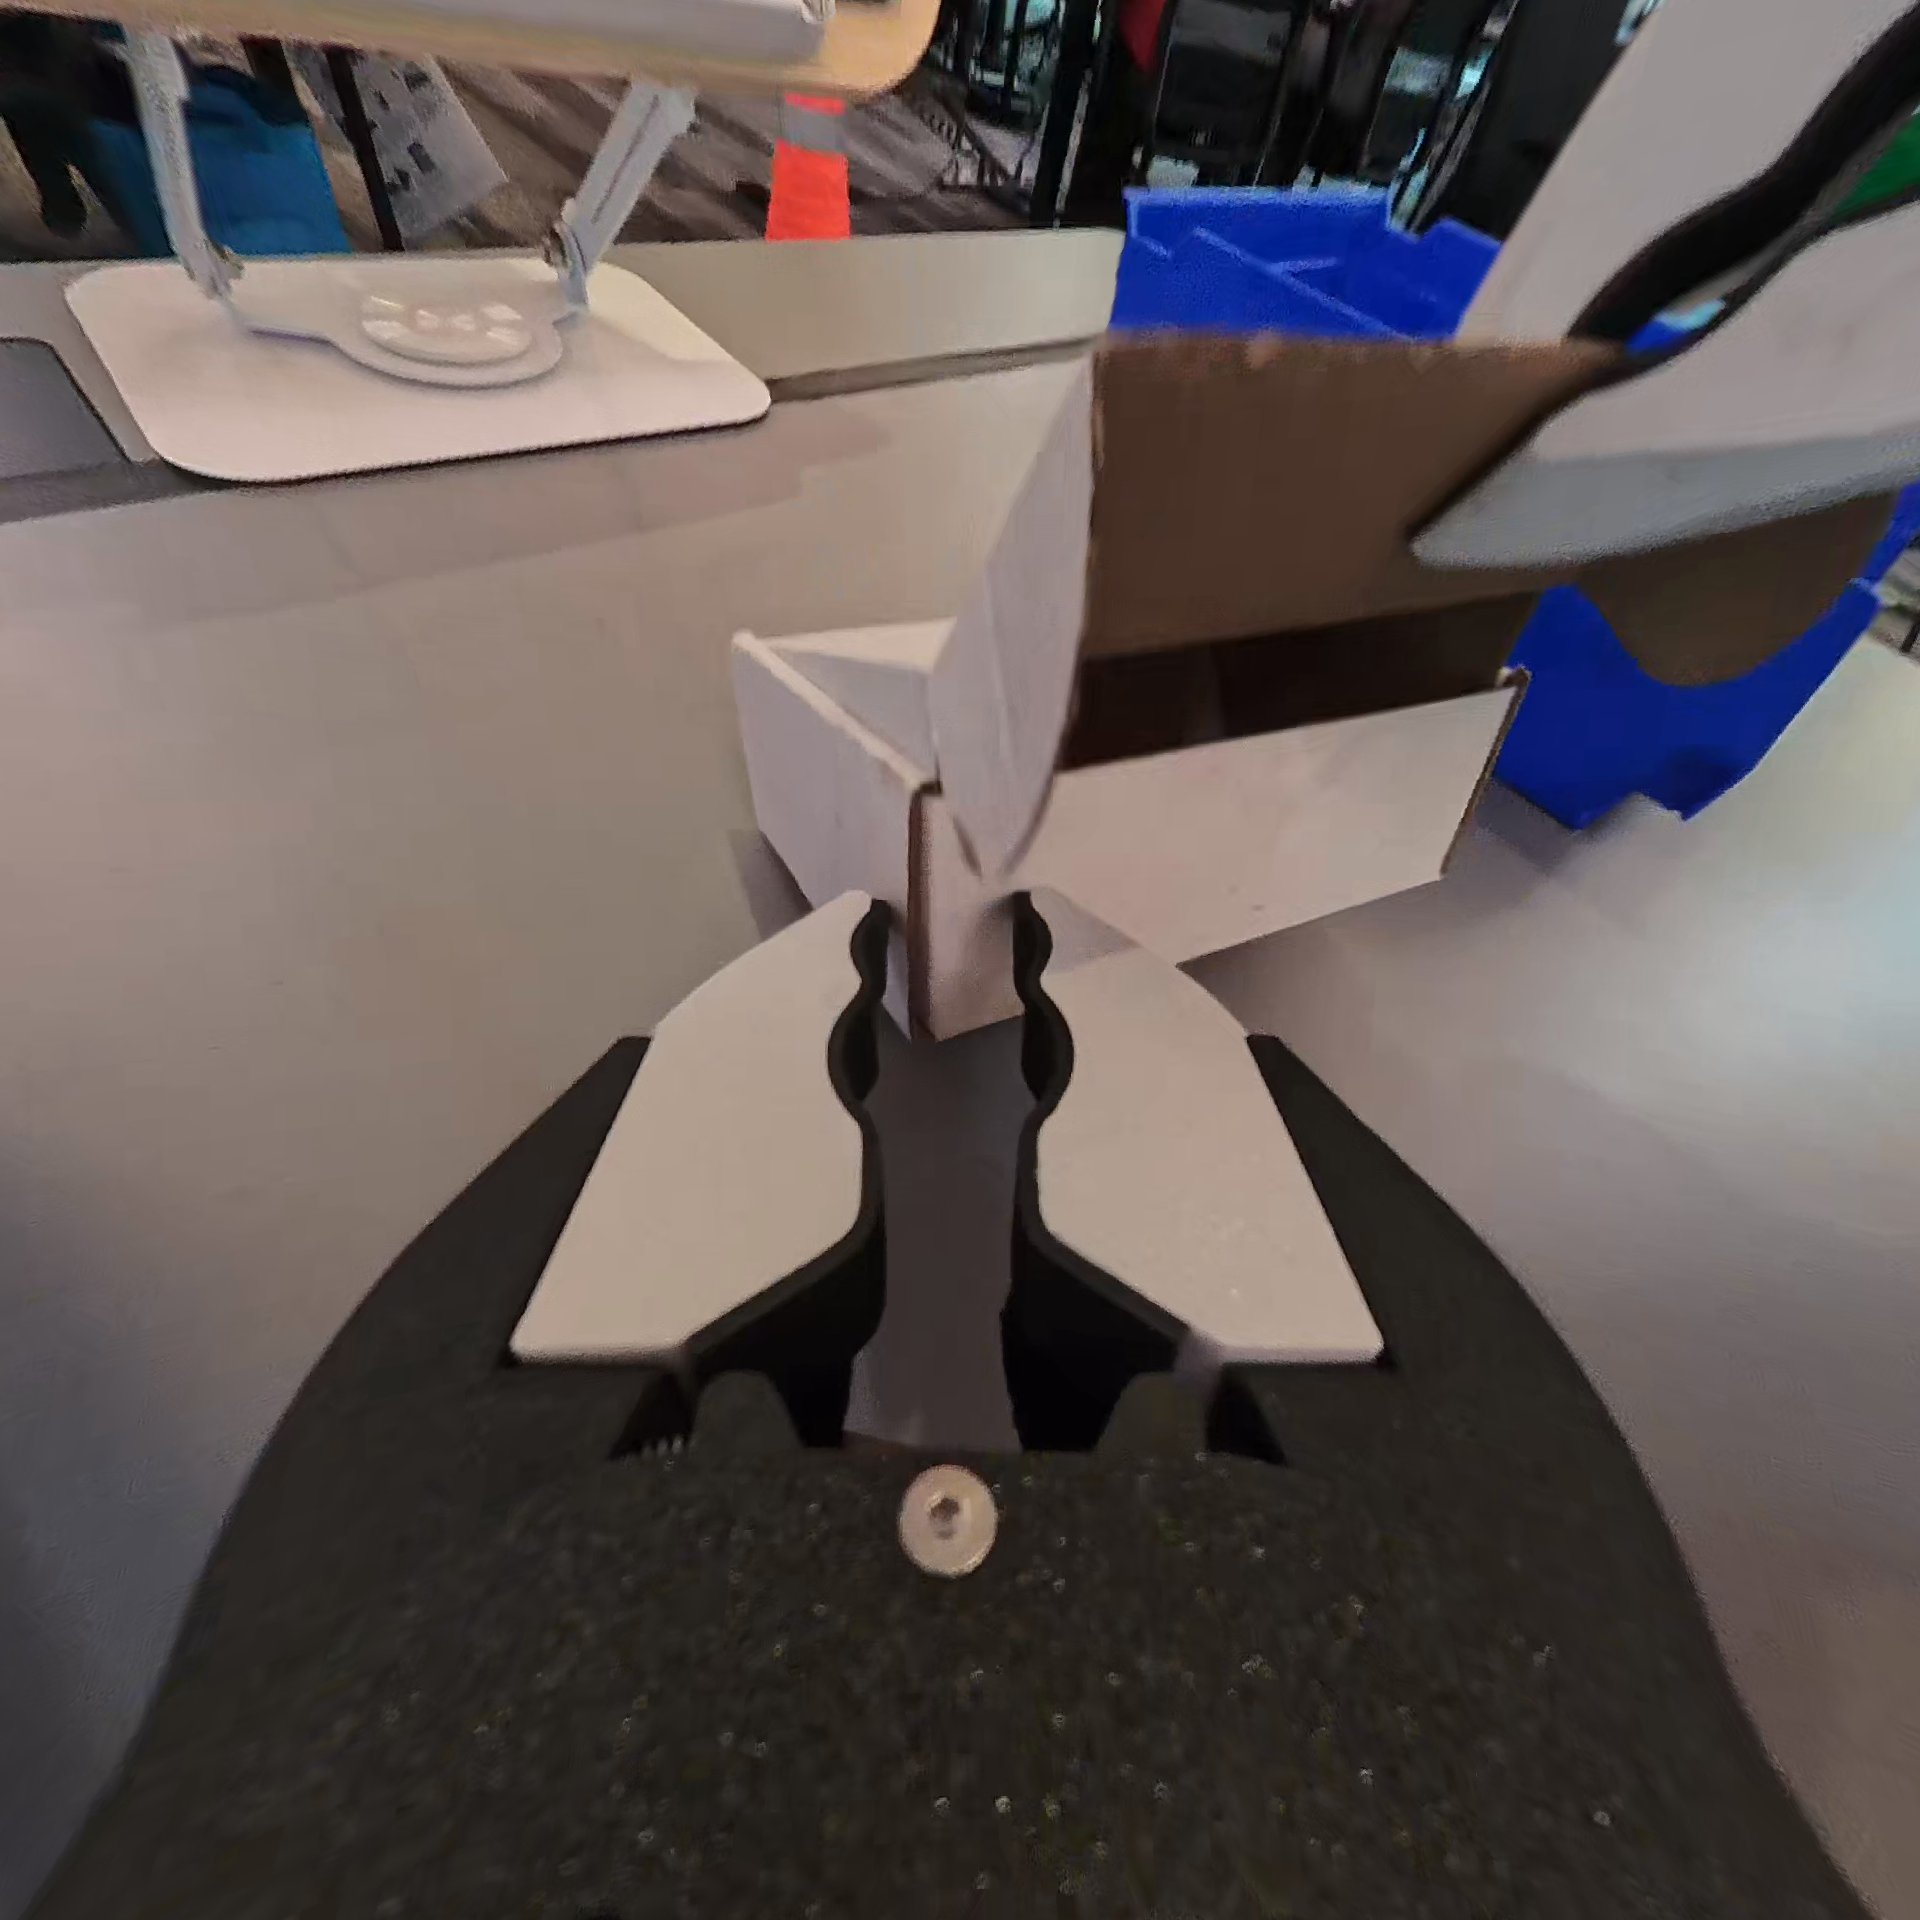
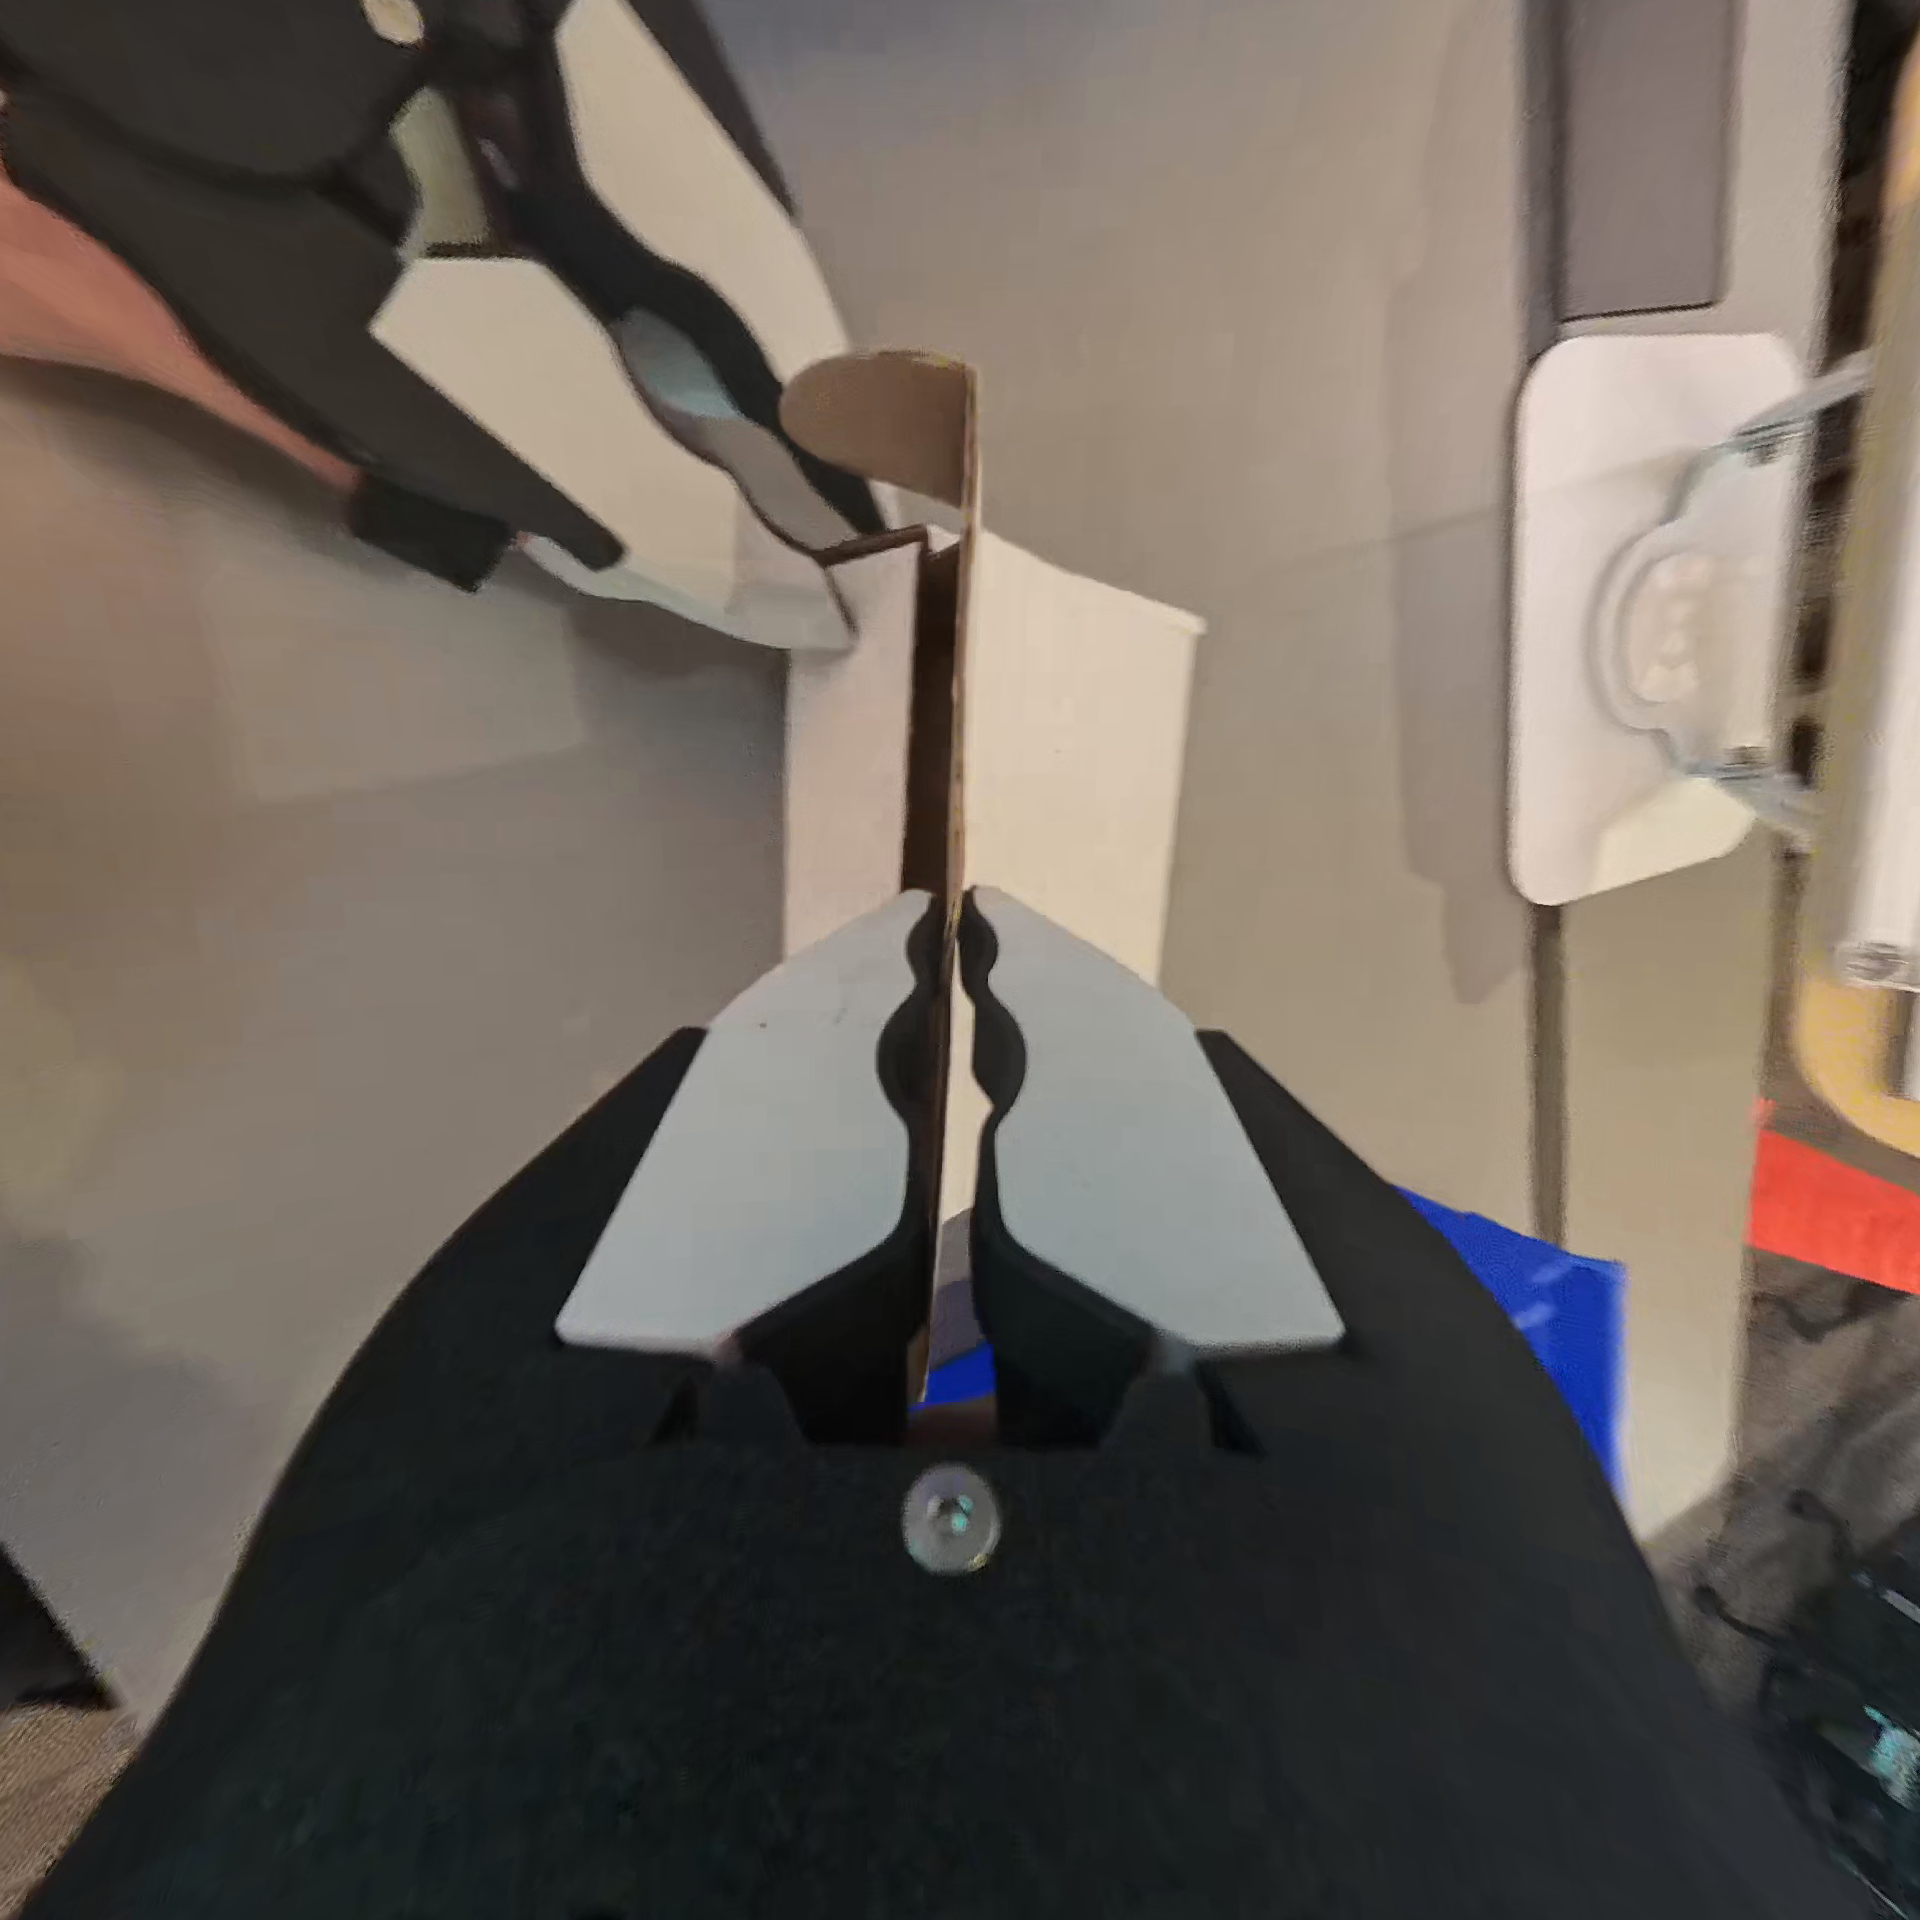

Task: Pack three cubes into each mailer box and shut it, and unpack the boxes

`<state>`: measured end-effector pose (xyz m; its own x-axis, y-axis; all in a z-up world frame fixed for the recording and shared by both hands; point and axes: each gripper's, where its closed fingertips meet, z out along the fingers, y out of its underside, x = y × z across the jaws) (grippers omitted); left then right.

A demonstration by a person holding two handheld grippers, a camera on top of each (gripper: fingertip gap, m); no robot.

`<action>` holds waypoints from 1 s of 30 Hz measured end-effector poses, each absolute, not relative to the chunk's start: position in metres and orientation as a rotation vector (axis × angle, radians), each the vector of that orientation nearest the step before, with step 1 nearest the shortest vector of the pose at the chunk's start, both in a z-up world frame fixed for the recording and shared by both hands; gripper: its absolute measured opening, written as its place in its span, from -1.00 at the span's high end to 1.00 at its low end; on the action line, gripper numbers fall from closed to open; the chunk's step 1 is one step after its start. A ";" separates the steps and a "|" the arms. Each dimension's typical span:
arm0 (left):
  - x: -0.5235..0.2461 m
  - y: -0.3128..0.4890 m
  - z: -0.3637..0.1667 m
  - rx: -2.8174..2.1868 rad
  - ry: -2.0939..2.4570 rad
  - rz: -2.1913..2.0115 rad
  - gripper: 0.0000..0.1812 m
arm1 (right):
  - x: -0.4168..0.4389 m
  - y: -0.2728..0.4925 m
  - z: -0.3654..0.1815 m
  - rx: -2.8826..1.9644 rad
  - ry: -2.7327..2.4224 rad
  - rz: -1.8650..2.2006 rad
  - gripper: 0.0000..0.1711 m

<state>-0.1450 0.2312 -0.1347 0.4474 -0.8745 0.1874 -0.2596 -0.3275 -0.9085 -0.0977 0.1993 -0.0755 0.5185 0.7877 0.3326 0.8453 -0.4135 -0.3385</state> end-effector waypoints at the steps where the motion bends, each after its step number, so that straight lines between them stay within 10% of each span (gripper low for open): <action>1: -0.144 0.231 -0.136 -1.830 0.976 -0.879 0.75 | -0.100 0.195 -0.082 -2.331 -1.337 -0.113 0.98; 30: -0.143 0.229 -0.165 -1.996 1.096 -0.816 0.83 | -0.079 0.205 -0.056 -2.470 -0.915 0.593 0.98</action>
